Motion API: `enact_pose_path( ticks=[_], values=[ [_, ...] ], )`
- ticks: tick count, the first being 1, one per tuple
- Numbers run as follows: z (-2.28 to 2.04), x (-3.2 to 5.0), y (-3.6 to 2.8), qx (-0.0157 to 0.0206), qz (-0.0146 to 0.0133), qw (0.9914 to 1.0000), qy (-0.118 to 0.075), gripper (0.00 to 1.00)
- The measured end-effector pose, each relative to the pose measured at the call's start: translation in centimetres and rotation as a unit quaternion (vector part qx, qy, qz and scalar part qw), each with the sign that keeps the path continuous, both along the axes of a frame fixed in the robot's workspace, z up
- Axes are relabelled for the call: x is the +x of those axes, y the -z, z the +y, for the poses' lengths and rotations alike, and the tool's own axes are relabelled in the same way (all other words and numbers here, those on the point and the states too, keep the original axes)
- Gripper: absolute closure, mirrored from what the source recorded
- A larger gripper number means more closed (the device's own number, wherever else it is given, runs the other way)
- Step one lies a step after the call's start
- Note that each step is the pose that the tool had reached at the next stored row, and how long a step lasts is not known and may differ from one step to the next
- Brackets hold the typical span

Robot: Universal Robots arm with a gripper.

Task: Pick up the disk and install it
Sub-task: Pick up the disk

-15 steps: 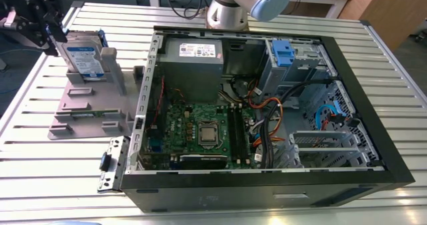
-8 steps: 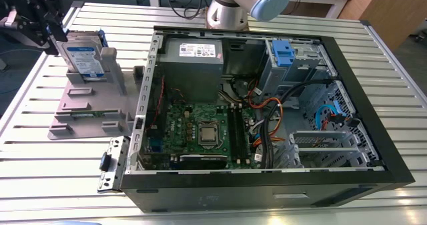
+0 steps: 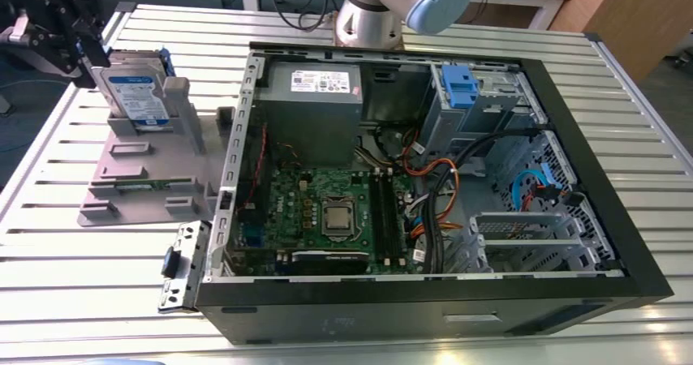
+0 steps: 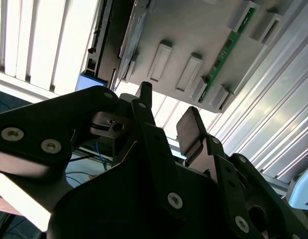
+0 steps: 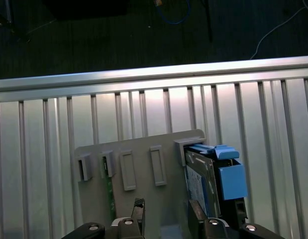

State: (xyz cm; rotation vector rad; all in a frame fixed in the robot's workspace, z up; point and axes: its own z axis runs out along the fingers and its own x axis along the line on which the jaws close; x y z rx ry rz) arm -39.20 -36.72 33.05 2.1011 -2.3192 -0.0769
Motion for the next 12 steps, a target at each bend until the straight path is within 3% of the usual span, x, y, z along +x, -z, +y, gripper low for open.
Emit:
enact_pose_path(
  ticks=[12],
  values=[
    [0.35,0.04,0.00,0.0000,0.0000,1.00000,-0.002,0.53]
  ],
)
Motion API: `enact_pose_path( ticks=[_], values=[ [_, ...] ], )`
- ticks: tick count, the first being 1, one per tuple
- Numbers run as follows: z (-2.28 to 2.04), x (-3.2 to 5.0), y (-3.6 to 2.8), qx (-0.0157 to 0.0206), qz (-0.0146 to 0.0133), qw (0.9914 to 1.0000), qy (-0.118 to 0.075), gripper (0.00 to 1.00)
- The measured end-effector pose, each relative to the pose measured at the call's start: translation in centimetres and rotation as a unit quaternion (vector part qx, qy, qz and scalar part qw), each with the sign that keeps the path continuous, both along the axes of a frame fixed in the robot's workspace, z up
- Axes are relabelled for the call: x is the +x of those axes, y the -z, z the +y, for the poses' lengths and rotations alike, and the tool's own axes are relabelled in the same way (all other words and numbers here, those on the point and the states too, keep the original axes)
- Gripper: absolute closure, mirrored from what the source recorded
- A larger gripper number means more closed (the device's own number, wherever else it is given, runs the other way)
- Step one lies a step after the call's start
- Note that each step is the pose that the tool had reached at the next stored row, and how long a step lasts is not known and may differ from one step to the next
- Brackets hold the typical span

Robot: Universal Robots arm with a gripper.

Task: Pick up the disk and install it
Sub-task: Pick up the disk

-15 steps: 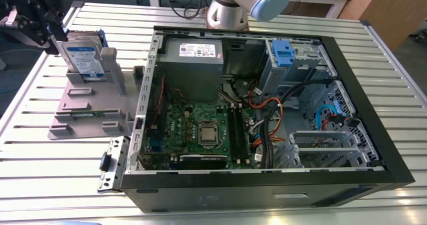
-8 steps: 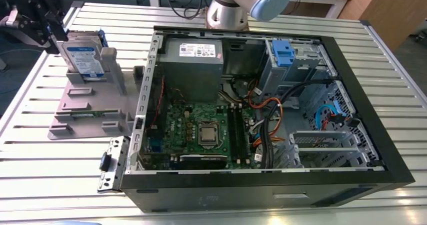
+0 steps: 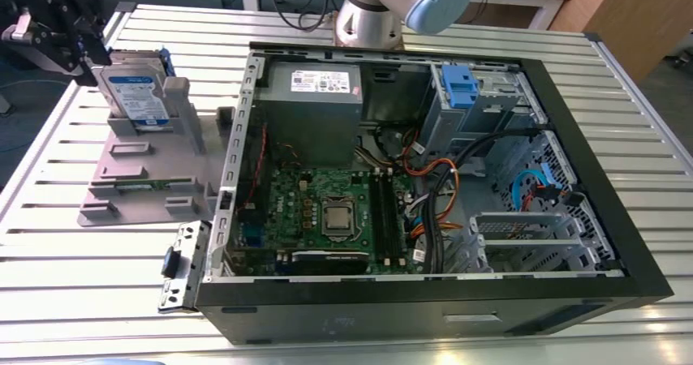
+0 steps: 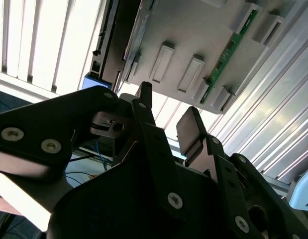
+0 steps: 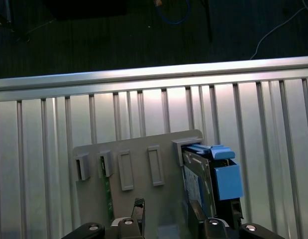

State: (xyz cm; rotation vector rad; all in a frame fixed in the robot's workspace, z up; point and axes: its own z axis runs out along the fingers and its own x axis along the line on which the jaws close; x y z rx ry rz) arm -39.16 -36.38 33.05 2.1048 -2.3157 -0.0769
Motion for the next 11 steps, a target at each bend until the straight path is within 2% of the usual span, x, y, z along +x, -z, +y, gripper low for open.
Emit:
enact_pose_path(
  ticks=[11],
  values=[
    [0.21,0.02,0.00,0.0000,0.0000,1.00000,-0.001,0.53]
  ],
)
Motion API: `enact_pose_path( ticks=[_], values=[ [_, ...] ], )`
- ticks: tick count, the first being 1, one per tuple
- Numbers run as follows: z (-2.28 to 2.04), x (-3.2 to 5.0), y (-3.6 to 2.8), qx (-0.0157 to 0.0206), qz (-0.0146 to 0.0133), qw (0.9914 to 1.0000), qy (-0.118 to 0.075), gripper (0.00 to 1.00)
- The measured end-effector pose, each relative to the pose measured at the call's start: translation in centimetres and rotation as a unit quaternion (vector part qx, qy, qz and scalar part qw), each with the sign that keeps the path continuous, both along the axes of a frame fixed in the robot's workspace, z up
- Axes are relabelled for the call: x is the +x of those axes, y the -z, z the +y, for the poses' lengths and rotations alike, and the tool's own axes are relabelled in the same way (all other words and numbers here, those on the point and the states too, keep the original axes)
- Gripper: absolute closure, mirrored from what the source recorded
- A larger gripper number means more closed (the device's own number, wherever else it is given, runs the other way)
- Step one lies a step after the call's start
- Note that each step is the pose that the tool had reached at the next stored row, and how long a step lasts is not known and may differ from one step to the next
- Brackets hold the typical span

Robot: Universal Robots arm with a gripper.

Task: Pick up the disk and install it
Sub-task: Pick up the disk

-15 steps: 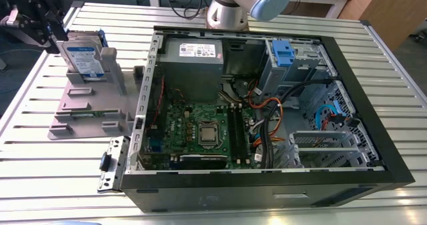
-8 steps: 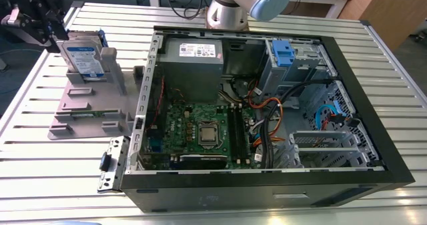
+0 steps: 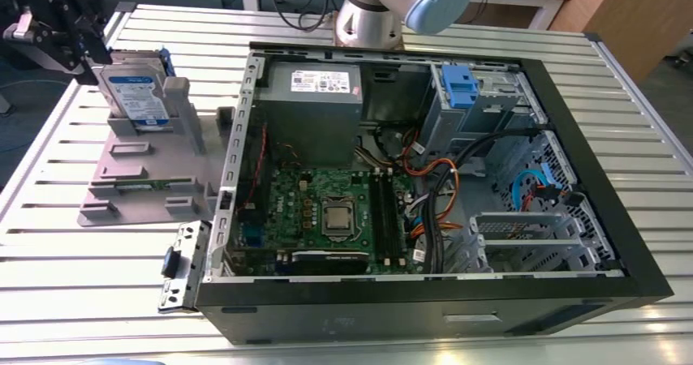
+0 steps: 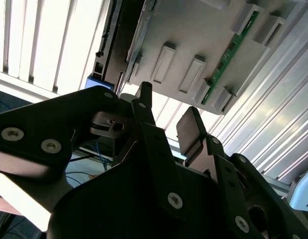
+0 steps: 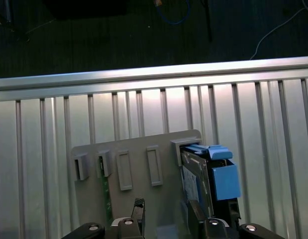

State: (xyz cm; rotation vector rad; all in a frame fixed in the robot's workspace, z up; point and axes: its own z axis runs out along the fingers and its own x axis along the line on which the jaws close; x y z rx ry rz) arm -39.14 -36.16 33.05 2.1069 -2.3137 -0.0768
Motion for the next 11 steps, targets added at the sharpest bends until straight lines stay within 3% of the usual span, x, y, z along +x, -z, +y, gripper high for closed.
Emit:
enact_pose_path(
  ticks=[11],
  values=[
    [0.29,0.03,0.00,0.0000,0.0000,1.00000,-0.001,0.53]
  ],
)
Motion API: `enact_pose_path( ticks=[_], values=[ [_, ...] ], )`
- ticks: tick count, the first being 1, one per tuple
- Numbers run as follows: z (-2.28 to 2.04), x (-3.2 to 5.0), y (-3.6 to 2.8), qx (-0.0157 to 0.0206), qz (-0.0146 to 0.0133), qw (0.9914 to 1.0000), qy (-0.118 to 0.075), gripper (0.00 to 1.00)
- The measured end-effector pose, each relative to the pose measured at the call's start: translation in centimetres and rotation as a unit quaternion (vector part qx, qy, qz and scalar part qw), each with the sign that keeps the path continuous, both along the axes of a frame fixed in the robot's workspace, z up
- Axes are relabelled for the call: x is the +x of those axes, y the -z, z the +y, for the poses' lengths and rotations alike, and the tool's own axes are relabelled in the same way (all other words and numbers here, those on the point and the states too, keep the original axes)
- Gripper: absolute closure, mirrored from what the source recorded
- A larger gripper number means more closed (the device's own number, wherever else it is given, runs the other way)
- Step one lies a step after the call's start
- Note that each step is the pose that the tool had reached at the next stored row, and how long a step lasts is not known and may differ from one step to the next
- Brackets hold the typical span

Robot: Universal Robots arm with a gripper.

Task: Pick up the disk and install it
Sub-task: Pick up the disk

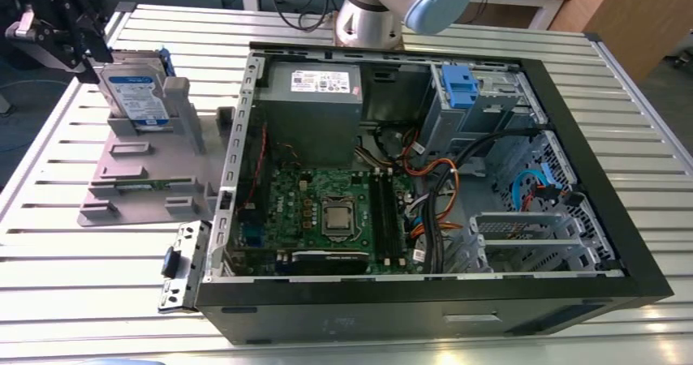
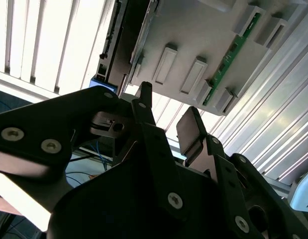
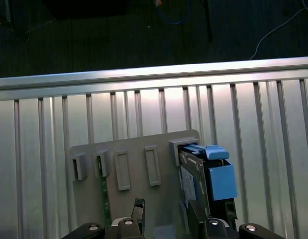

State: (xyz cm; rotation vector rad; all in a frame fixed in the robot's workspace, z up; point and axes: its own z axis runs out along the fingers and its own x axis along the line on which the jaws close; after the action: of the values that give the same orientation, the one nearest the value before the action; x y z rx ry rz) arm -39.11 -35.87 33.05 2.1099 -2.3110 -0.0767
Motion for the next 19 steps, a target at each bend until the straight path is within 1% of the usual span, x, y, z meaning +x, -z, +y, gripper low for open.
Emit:
enact_pose_path(
  ticks=[19],
  values=[
    [0.47,0.02,0.00,0.0000,0.0000,1.00000,-0.001,0.53]
  ],
)
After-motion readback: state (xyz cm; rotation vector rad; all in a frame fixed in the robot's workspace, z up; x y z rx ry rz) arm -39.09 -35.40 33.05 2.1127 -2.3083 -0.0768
